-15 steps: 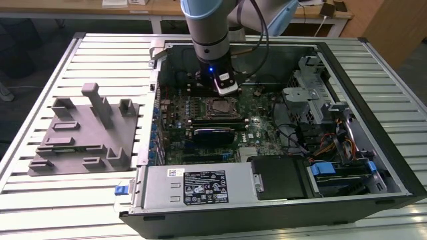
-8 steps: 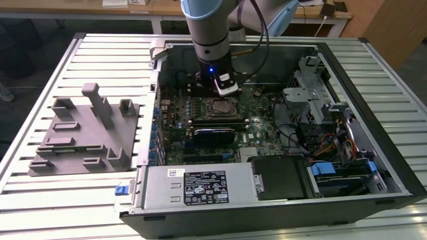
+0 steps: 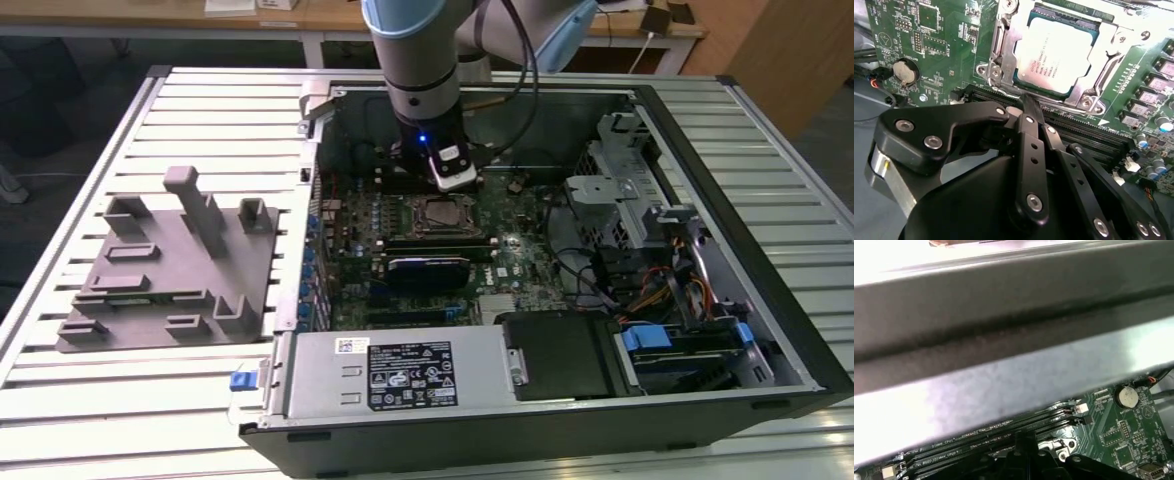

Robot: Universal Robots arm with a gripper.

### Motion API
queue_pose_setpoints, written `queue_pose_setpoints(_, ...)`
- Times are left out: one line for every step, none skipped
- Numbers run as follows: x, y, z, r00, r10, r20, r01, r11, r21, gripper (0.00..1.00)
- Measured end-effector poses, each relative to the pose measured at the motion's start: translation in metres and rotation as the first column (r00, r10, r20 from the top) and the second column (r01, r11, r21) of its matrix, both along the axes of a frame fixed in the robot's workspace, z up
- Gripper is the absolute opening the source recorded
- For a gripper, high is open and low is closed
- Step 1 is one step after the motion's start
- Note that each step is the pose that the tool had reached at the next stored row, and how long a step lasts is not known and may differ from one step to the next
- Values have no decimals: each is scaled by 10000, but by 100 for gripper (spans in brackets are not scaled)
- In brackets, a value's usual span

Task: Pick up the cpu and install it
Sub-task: 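Install the first cpu locking lever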

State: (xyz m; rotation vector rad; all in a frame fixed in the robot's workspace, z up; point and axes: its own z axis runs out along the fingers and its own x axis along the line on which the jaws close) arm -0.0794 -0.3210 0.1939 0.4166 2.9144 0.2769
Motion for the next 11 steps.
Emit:
queue_pose_setpoints(0,0,17,10000,0,-1,0,10000,0,11)
queue_pose_setpoints(0,0,37,10000,0,-1,0,10000,0,11)
queue_pose_setpoints(0,0,59,10000,0,-2,0,10000,-2,11)
queue_pose_setpoints(0,0,82,10000,0,-2,0,10000,-1,11)
queue_pose_setpoints(0,0,104,10000,0,-2,0,10000,-1,11)
queue_pose_setpoints(0,0,126,10000,0,-1,0,10000,-1,11)
queue_pose_setpoints(0,0,153,10000,0,-2,0,10000,-2,11)
queue_pose_setpoints(0,0,177,10000,0,-2,0,10000,-1,11)
queue_pose_setpoints(0,0,202,10000,1,-2,-1,10000,-2,11)
queue_pose_setpoints(0,0,224,10000,1,-3,-1,10000,-4,11)
queue_pose_setpoints(0,0,241,10000,1,-3,-1,10000,-7,11)
